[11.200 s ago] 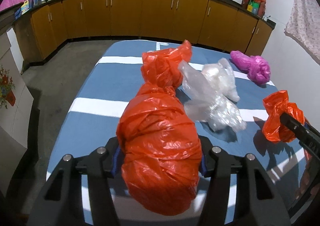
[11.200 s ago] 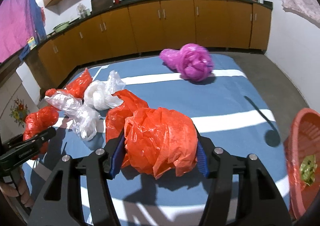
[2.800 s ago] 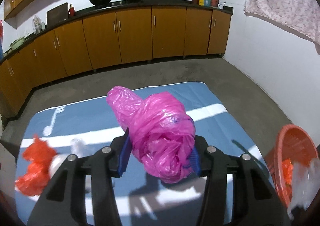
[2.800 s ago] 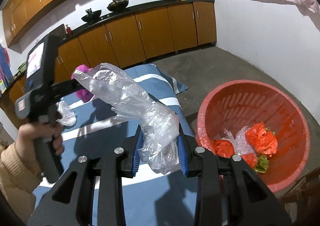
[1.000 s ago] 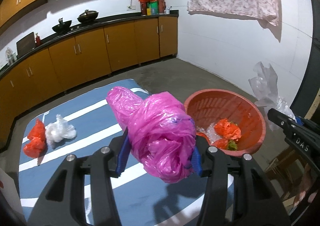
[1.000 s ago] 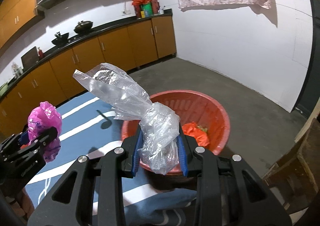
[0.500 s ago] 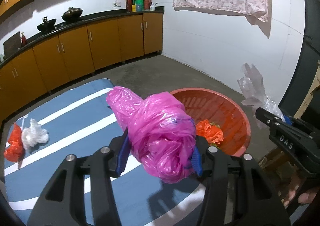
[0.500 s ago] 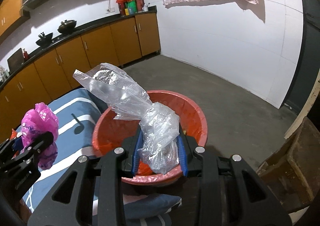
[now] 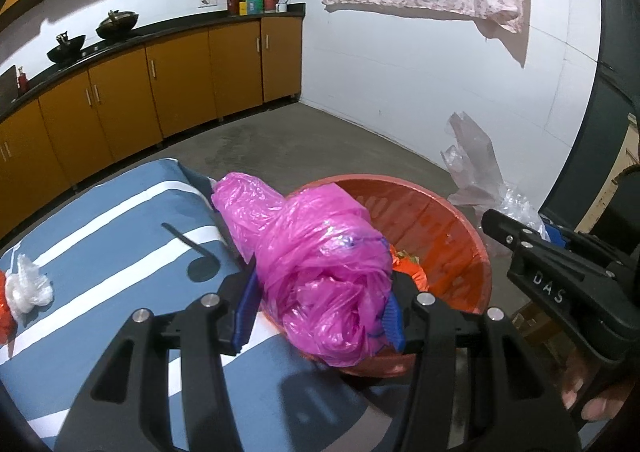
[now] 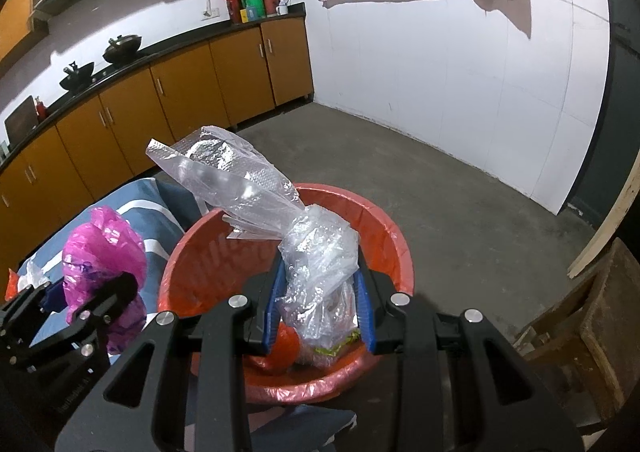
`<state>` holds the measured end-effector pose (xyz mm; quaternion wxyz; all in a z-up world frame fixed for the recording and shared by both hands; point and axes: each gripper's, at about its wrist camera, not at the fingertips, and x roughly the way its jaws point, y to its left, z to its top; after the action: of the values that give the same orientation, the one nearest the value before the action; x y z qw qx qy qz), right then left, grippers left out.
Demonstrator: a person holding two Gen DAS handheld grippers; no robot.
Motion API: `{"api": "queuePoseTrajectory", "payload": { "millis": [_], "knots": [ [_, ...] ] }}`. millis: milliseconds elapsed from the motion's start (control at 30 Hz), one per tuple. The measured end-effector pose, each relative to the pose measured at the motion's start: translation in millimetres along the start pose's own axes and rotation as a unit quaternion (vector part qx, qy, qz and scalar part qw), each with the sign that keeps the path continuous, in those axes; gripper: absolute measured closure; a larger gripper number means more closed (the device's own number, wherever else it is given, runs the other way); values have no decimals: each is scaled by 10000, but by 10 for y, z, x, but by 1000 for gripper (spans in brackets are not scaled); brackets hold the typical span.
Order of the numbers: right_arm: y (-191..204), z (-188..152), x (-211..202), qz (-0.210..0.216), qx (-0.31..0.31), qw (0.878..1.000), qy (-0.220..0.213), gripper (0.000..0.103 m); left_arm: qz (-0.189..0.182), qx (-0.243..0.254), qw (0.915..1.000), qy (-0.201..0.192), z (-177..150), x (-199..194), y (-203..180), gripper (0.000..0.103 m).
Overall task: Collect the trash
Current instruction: 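Carry the magenta and clear bags over the basket and open both grippers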
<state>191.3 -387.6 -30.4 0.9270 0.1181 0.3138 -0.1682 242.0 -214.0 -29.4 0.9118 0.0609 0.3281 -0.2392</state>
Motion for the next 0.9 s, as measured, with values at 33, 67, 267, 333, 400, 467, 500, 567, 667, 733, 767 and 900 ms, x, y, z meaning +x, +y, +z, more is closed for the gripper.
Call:
{"api": "queuePoseTrajectory", "payload": {
  "millis": [33,67,267,333,400,467,500,567,667,733,767,900],
  "knots": [
    [-1,-4,9,-3,3,10000,1,71,-25,7,10000,7,10,30,-14,52],
    [-2,-5,20,-2,9,10000,8,71,-40,17,10000,10,13,51,-22,52],
    [-15,5,68,-1,25,10000,37,71,-130,59,9999,56,35,189,-72,52],
    [-20,12,89,0,48,10000,52,71,-148,70,9998,70,36,224,-76,52],
    [-24,14,116,7,74,9999,75,71,-174,90,9998,82,29,260,-70,52],
    [-26,22,151,15,94,9999,102,71,-190,91,9997,83,34,296,-85,52],
    [-28,24,164,19,101,9999,112,71,-204,89,9997,86,37,309,-85,52],
    [-30,32,194,34,119,9998,135,71,-237,75,9996,97,38,345,-68,52],
    [-22,46,233,62,145,9998,158,71,-288,49,9995,126,56,406,-50,52],
    [-19,61,261,77,164,9997,169,71,-322,26,9994,155,60,438,-45,52],
    [-15,71,267,89,168,9997,175,71,-344,18,9993,172,57,457,-44,51],
    [-39,107,309,126,236,9995,161,71,-439,25,9988,222,63,524,-35,48]
  ]
}}
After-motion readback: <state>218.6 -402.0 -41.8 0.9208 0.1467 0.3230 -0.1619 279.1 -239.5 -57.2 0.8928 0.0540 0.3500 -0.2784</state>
